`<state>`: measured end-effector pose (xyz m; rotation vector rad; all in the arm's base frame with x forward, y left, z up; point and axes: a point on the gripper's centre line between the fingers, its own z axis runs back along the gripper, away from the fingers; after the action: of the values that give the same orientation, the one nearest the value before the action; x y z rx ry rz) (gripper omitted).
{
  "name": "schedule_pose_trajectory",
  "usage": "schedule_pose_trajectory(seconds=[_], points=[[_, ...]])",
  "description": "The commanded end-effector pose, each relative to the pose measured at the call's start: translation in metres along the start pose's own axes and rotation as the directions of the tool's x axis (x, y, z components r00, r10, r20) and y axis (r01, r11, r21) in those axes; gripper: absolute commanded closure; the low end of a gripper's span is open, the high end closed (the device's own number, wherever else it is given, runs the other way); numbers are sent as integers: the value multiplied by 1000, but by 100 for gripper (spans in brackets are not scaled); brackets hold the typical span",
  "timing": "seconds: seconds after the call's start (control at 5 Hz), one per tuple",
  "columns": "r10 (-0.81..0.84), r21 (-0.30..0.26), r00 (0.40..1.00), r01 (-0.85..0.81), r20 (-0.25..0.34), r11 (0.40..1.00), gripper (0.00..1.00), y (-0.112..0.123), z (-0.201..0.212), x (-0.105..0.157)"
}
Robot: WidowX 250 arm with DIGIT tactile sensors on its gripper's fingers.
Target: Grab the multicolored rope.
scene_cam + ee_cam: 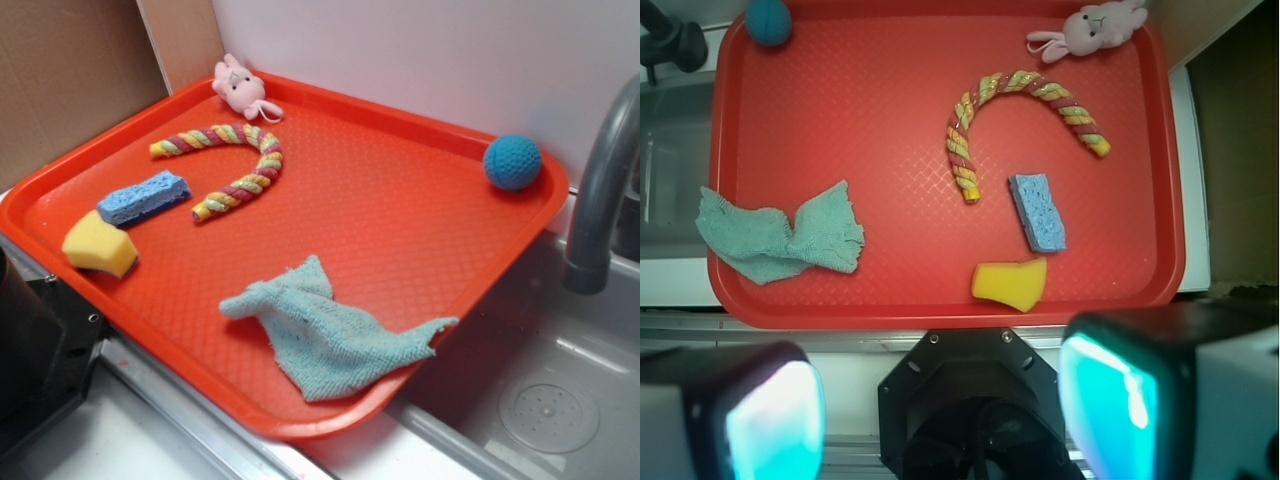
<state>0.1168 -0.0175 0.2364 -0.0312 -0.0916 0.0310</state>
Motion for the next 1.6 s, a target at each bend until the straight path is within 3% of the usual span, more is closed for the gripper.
schedule_pose_trajectory(seconds=[0.0,0.2,0.4,0.6,0.8,1.0,1.2,1.4], points=[[0,0,1000,0,0,1000,0,0,0,0],[242,104,968,-235,-60,966,0,50,-53,47],[330,66,944,-331,17,941,0,68,-103,87],[402,29,910,-407,101,913,0,71,-132,134],[450,-23,888,-450,96,893,0,75,-156,148],[458,-41,886,-456,68,889,0,65,-194,128],[460,-10,887,-460,30,888,0,68,-211,124],[487,-10,874,-487,-2,874,45,78,-227,113]])
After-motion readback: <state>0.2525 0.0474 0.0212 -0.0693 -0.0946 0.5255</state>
